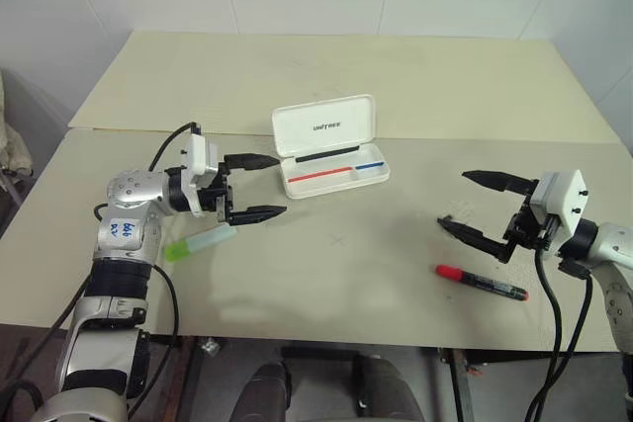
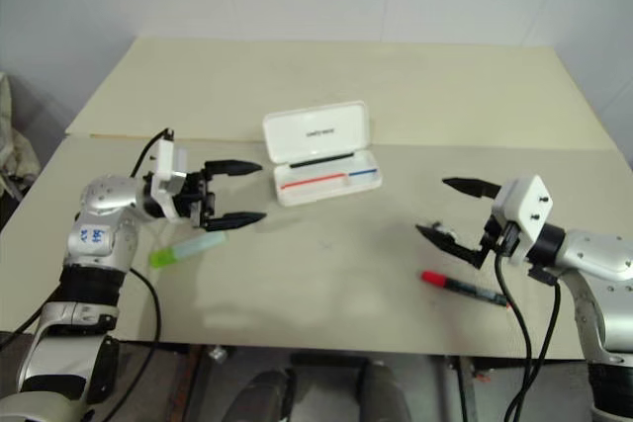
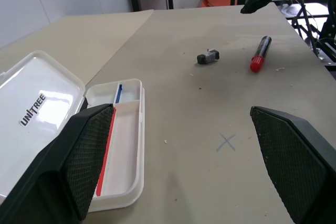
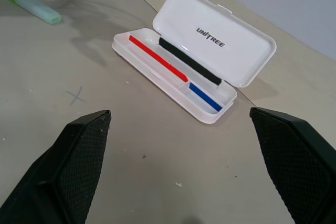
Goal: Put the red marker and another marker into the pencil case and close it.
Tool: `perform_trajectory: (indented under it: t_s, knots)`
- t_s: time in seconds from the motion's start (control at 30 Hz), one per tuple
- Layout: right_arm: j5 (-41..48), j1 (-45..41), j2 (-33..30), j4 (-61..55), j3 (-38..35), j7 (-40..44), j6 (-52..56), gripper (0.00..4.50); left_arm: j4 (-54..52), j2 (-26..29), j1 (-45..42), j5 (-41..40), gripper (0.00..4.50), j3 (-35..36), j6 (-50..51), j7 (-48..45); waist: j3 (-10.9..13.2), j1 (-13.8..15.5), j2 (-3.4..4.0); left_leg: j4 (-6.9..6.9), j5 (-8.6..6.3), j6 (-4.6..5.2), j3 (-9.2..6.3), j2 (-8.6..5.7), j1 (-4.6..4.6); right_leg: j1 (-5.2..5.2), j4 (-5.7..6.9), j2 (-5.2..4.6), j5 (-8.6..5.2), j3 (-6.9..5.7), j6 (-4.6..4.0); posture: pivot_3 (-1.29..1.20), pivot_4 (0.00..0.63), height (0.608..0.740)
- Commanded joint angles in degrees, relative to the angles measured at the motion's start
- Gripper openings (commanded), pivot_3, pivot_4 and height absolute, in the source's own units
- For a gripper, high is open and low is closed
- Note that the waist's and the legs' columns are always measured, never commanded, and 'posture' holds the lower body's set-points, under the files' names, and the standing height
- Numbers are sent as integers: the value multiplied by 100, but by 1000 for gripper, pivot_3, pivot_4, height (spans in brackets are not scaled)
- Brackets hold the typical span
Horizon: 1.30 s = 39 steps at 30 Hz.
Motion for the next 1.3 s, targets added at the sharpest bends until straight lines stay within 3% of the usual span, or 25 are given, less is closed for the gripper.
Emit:
perform_trajectory:
  t_s: [0.03,0.27,0.57,0.77,1.07,1.3]
  knots:
    - [79,-120,-43,-152,-107,-58,-33,4500,-370,165,87,-95,4484,136,74,18,0,-5,0,0,0,0,0,0,0,0,0,0,0,0,0,0,150,740]
    - [-57,-439,157,60,315,111,-350,4500,-715,314,316,-337,4484,360,347,62,1,-7,-1,0,0,-1,2,2,2,0,1,1,0,1,-1,0,150,740]
    - [-116,-1428,481,288,1230,570,-494,4500,-344,566,105,-185,4484,193,271,-268,3,-14,-1,-3,0,-2,4,4,3,-3,0,3,3,2,-4,0,150,740]
    - [-92,-1891,834,251,1558,591,-424,4500,-100,523,-181,7,2612,-135,397,-437,4,-9,-3,-2,-1,-3,4,4,1,-5,-1,3,3,1,-4,0,150,740]
    - [-221,-1743,1054,230,1538,417,-565,4500,1057,186,-914,1313,2612,-913,-571,59,7,-2,-7,-1,-1,-3,5,0,-7,-11,-3,3,4,1,-1,0,150,740]
    - [-247,-1549,1047,-18,1493,160,-520,4500,1626,-160,-1214,1773,2612,-1076,-864,526,9,-18,-11,-2,-1,-2,12,3,-8,-19,3,5,4,4,-1,0,150,740]
